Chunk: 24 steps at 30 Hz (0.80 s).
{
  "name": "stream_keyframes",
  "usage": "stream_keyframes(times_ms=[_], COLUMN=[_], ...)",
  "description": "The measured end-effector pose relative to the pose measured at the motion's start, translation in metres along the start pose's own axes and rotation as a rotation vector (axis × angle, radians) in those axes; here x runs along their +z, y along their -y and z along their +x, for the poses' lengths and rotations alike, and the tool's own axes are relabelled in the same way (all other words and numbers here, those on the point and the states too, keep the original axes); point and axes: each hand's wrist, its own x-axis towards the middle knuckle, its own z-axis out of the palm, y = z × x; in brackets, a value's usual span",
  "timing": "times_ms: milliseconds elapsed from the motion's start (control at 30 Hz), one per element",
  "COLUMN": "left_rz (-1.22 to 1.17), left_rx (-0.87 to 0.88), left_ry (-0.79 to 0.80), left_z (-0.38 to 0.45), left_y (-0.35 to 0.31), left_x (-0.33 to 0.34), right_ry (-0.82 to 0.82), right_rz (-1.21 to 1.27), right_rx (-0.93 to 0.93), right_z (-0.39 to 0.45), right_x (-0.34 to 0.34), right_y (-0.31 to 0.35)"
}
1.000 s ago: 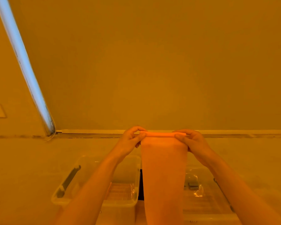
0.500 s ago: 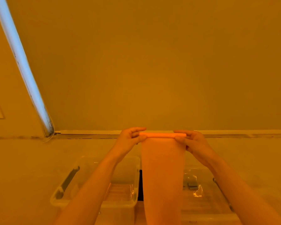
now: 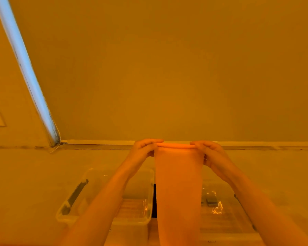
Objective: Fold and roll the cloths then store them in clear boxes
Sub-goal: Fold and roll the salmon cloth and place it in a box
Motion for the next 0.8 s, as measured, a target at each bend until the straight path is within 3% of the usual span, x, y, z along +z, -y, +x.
stream_keyframes(times_ms=[500,800], left_rz=[0.209,-0.011], left_rx=[-0.002,0.01], left_ry=[0.003,-0.006], left_z=[0.004,0.01], left_y=[0.003,0.004], left_x=[-0.009,-0.009], right_ry=[0.023,0.037], right_rz=[-0.093,0.042], right_rx=[-0.052,-0.005], right_z=[0.015,0.022], right_x=[0.002,0.002], right_y=[-0.008,-0.006])
